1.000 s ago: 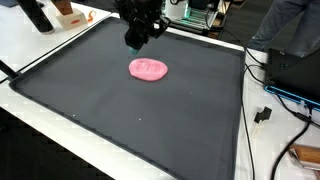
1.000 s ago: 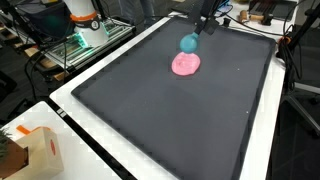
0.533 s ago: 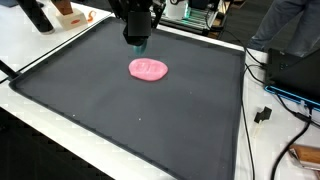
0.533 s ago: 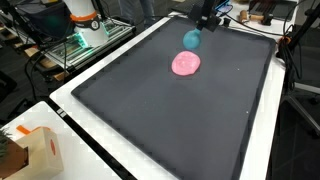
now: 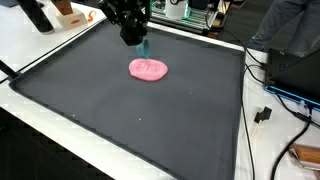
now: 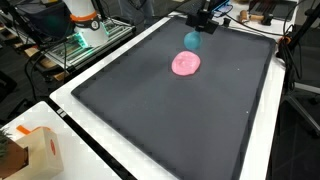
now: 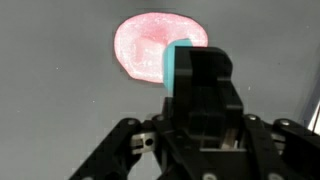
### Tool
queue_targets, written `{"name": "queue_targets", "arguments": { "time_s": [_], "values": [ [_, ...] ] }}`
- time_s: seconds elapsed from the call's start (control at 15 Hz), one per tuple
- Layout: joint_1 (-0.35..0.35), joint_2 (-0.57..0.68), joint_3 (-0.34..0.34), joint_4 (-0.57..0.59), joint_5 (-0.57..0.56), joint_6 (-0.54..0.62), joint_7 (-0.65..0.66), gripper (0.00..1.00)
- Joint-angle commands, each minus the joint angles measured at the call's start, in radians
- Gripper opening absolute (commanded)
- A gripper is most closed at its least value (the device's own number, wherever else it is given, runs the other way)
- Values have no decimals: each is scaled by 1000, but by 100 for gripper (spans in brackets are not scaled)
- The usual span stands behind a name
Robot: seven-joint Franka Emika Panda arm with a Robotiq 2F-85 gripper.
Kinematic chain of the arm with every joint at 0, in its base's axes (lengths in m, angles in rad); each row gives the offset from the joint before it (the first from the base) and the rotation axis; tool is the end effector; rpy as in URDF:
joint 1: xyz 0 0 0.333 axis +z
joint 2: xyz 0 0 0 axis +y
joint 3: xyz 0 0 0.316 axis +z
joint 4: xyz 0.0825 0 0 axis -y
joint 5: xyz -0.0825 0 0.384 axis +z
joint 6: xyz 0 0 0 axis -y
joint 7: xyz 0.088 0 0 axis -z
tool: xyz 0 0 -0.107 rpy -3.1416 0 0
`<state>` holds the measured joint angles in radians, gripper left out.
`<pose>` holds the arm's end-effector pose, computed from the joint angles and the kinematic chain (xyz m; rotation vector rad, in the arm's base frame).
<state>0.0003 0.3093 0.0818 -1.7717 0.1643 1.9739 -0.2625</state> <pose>0.6239 0.0582 0.3792 -2.9304 -0.3971 0.1342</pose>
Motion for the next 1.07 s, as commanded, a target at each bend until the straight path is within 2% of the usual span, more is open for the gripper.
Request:
{"name": "queue_targets", "arguments": {
  "time_s": [0.0, 0.6, 1.0],
  "values": [
    [-59, -47, 18, -86, 148, 54, -177, 25],
    [-141, -26, 14, -138, 446, 18, -556, 25],
    [-155, -14, -4, -166, 552, -14, -709, 25]
  ]
}}
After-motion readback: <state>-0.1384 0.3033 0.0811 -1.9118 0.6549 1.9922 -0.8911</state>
